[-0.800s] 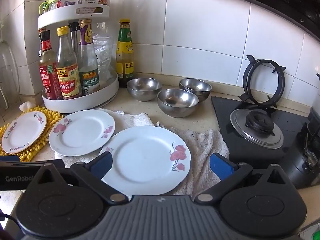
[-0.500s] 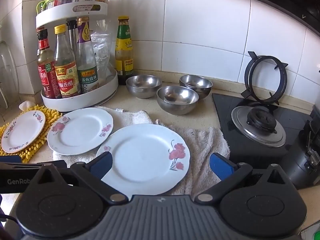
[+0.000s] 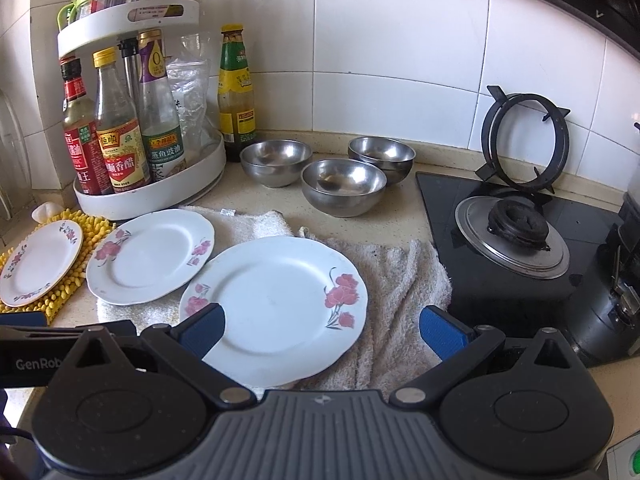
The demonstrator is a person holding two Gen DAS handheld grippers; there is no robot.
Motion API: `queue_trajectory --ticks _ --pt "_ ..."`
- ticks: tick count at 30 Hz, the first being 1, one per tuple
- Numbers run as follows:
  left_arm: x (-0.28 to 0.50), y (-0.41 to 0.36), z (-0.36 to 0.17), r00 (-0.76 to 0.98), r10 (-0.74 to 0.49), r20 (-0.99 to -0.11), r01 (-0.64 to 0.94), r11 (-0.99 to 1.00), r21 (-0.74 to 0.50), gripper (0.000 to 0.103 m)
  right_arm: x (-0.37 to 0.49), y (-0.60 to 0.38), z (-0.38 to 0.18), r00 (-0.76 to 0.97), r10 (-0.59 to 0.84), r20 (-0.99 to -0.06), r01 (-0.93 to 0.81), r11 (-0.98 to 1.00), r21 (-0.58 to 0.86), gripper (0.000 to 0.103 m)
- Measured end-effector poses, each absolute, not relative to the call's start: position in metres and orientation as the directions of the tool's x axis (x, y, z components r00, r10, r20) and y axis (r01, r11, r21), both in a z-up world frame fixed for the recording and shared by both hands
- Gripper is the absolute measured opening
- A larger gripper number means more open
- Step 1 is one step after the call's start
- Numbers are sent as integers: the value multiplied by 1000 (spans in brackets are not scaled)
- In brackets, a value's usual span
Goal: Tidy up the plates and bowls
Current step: 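Move both grippers toward the pink-flower plate lying on the towel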
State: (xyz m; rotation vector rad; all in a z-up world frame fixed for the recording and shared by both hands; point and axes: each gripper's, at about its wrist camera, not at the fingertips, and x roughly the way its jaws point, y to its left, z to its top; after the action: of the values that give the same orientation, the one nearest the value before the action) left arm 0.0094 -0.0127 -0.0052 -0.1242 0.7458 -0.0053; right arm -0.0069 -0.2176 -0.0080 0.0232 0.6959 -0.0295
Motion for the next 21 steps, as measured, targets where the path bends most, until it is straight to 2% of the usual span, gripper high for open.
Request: queue_trajectory --ticks 9,14,21 --pt "16 -25 -3 753 -34 -657 -40 994 -98 103 -1 -227 -10 820 8 -573 43 996 75 103" --pt "20 -28 -5 737 -31 -675 -51 993 -102 103 3 -229 -11 790 9 -613 32 998 56 103" --pt "21 -32 -7 730 -23 -683 -52 995 -89 103 3 -231 -12 787 5 -617 32 998 50 103"
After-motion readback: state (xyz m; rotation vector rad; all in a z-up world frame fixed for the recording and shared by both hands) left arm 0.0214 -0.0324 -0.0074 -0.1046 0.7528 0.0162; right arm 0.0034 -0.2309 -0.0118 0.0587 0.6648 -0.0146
